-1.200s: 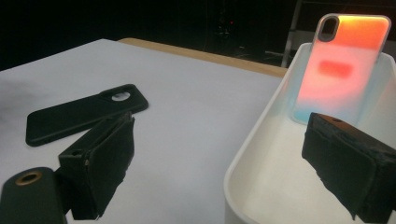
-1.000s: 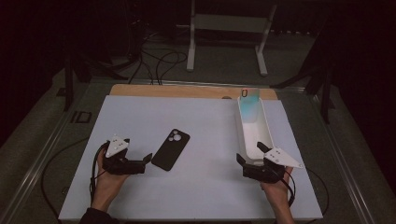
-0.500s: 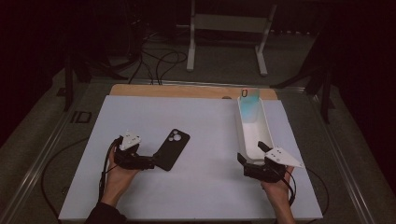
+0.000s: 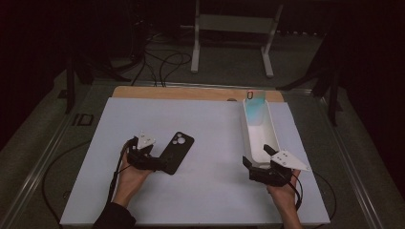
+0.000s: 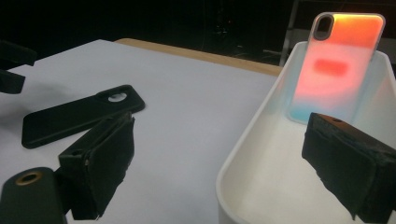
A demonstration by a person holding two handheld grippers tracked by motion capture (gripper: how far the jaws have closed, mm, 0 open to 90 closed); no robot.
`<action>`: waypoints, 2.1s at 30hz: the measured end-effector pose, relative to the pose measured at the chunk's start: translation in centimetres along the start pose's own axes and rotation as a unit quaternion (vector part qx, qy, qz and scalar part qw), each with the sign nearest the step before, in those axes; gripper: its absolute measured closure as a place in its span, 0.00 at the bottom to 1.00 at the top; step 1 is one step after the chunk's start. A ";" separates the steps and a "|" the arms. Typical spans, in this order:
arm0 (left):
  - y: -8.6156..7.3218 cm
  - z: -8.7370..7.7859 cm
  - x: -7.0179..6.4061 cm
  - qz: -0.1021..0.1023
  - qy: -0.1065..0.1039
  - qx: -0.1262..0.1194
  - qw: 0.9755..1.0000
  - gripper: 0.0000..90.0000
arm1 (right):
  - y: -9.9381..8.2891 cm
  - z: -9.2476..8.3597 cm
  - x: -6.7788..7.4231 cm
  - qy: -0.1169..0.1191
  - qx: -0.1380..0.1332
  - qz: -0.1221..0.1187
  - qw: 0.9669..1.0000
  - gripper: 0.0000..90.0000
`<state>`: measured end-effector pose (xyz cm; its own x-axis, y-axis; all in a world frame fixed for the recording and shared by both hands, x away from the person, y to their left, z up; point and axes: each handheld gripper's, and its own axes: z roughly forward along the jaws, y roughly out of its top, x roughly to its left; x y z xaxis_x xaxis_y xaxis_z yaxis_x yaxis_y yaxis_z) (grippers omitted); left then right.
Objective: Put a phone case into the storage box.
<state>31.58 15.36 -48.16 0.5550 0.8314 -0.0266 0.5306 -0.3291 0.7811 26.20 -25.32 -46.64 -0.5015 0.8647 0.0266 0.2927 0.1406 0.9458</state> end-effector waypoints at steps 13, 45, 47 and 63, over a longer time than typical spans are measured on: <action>0.0 2.3 -1.0 0.006 -0.007 0.041 0.999 0.00 | 0.0 0.0 0.0 -0.001 0.000 0.000 1.000 0.10; -0.7 5.7 -2.3 0.011 0.011 0.138 0.990 0.00 | -0.2 0.1 0.0 0.001 0.002 0.003 1.000 0.10; -0.7 5.8 -2.3 0.007 0.010 0.139 0.990 0.01 | -0.2 0.1 0.0 0.000 0.002 0.003 1.000 0.10; -0.5 5.7 -2.3 0.004 0.008 0.161 0.987 0.05 | -0.3 0.2 0.1 0.001 0.005 0.001 1.000 0.10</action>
<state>33.68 11.03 -52.00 0.5504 0.8349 -0.0089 0.7036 -0.4580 0.5432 26.23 -25.13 -46.95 -0.5032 0.8637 0.0290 0.3008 0.1436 0.9428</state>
